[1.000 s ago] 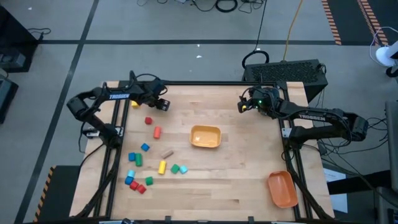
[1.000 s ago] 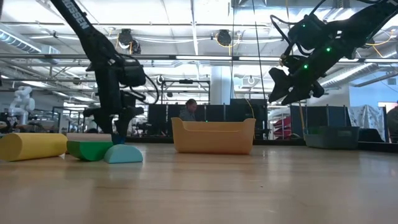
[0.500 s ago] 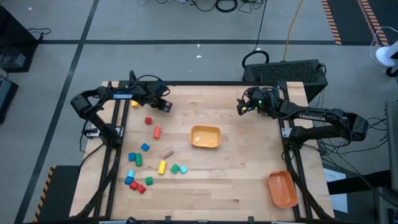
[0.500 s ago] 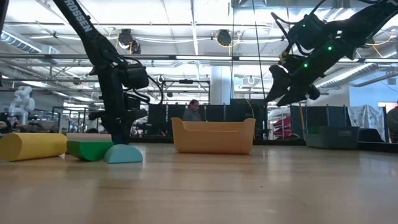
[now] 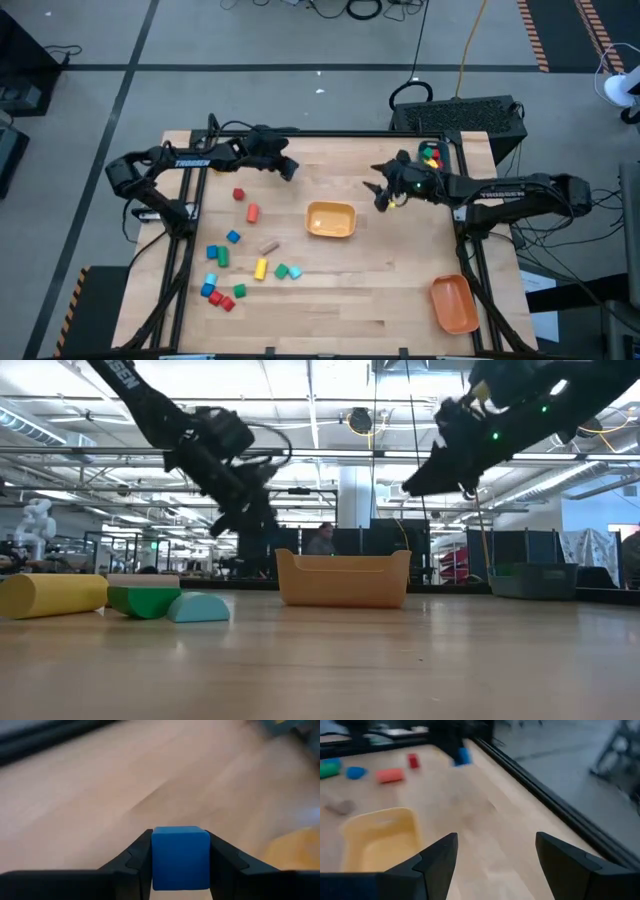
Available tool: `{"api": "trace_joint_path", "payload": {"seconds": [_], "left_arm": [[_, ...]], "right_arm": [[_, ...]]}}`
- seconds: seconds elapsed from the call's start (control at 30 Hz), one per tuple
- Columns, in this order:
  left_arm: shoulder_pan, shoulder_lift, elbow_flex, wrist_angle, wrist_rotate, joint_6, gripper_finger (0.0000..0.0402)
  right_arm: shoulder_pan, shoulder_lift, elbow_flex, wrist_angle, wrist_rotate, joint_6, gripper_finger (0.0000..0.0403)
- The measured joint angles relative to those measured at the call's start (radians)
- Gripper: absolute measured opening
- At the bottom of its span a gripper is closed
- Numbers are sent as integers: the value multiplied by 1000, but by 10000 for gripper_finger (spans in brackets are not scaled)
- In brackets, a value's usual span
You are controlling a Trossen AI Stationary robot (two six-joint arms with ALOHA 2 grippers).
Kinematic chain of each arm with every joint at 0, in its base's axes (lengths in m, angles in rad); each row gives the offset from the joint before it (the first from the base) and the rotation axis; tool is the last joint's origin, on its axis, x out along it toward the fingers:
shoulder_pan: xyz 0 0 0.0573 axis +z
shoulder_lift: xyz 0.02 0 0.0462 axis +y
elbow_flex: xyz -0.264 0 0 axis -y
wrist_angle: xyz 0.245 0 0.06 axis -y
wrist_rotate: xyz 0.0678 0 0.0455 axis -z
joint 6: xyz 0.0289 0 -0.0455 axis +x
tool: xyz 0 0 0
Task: Sort blocks by size
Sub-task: Put the blue square block into the blue bin
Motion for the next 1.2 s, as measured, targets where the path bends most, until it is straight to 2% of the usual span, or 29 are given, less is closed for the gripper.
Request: {"api": "trace_joint_path", "payload": {"seconds": [0.13, 0.27, 0.37, 0.43, 0.6, 0.93, 1.1, 1.2], "left_arm": [[-53, -2, 0, 143, 64, -75, 134], [-113, -2, 0, 284, 66, -131, 134], [-155, -2, 0, 392, 66, -157, 134], [-181, -2, 0, 434, 66, -171, 134], [-220, -2, 0, 476, 67, -182, 134], [-266, -1, 0, 534, 66, -182, 134], [-277, -1, -1, 534, 64, -182, 134], [-277, -1, -1, 535, 64, -182, 134]], "right_arm": [[73, 33, 0, 99, 1, -106, 254], [113, 132, 1, 261, 12, -188, 254], [123, 214, 0, 410, 90, -214, 254], [128, 258, 0, 504, 119, -244, 254], [139, 346, 8, 706, 112, -320, 254], [146, 511, 158, 703, 117, -403, 254], [152, 552, 213, 707, 126, -414, 254], [164, 556, 221, 706, 167, -424, 253]]}}
